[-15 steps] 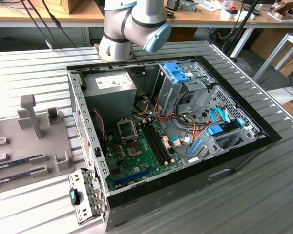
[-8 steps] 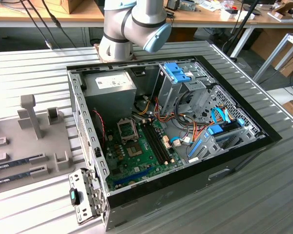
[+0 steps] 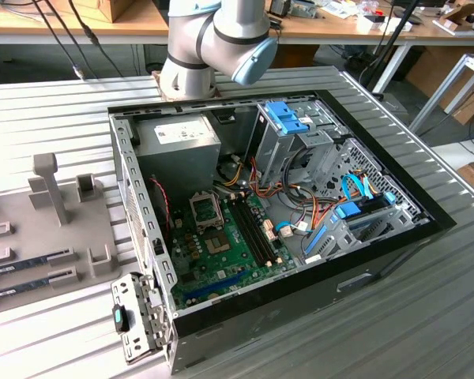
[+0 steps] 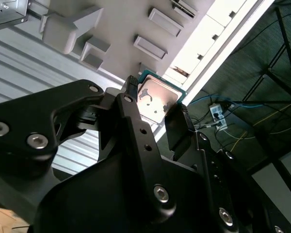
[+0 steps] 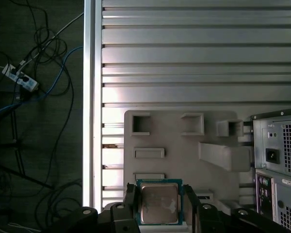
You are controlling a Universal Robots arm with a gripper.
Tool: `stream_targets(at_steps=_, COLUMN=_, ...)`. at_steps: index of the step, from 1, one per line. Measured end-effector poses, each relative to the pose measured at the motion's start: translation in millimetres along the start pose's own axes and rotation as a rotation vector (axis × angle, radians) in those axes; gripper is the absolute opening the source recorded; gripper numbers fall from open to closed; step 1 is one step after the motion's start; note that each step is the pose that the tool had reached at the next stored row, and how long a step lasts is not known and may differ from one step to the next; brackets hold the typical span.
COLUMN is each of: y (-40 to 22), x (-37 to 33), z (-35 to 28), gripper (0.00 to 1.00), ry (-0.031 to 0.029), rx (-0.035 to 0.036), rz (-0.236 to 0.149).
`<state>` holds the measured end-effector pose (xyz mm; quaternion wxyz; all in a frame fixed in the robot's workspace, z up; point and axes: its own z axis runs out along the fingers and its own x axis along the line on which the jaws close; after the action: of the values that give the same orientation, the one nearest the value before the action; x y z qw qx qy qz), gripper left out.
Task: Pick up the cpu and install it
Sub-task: 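Pick up the cpu and move it towards the insertion slot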
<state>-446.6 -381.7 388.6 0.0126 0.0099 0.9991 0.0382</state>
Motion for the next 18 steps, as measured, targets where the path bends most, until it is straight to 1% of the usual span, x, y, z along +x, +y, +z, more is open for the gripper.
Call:
stream_targets(at_steps=8, y=0.1, x=-6.2, z=0.2, gripper=0.47, ry=-0.0001, rx=0.0, rz=0.0)
stream_targets(at_steps=18, y=0.3, x=-16.7, z=0.4, gripper=0.47, ry=0.0, rx=0.0, rz=0.0)
